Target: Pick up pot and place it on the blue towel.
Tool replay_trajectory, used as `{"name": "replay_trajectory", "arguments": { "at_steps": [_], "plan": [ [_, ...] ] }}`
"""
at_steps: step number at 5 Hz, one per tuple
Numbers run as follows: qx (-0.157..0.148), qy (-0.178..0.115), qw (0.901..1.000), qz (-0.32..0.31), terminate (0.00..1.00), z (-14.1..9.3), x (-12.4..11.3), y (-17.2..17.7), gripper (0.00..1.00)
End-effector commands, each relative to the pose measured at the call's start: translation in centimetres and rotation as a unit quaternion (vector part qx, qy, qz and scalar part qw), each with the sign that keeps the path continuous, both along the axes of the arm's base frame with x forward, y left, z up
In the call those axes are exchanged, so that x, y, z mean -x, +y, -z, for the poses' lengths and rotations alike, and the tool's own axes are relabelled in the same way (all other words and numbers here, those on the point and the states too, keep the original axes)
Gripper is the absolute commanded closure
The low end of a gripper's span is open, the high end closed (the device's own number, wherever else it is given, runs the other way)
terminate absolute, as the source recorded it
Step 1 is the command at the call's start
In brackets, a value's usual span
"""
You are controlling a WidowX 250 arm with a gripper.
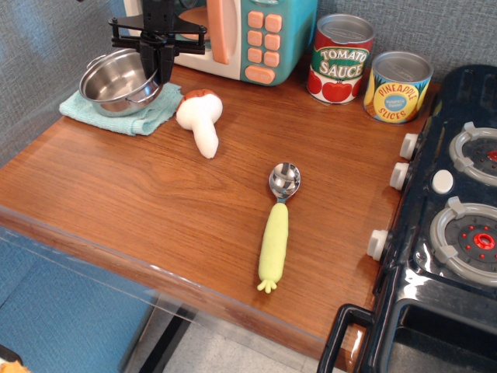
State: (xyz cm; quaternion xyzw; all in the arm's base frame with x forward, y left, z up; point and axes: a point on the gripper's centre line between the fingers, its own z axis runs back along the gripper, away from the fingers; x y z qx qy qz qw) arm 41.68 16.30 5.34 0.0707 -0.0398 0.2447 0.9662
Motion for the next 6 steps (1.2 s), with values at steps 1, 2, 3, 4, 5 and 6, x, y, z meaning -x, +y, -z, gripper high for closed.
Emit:
{"name": "replay_trajectory", "arguments": {
  "at_steps": [1,2,3,4,5,6],
  "plan": [
    [-0.008,-0.068,0.9966,0.045,0.0,-5.0,0.5,-0.5,0.0],
    [0.008,-0.085,0.9933,0.078,0.0,-5.8,1.0,-0.9,0.0],
    [0.025,-0.078,0.9912,0.104,0.0,-6.0,1.1,-1.2,0.0],
    [0.037,-0.058,0.9875,0.142,0.0,-5.7,0.9,-1.3,0.0],
    [0.037,-0.058,0.9875,0.142,0.0,-5.7,0.9,-1.3,0.0],
    [0.037,-0.058,0.9875,0.142,1.0,-5.7,0.9,-1.3,0.0]
  ]
}}
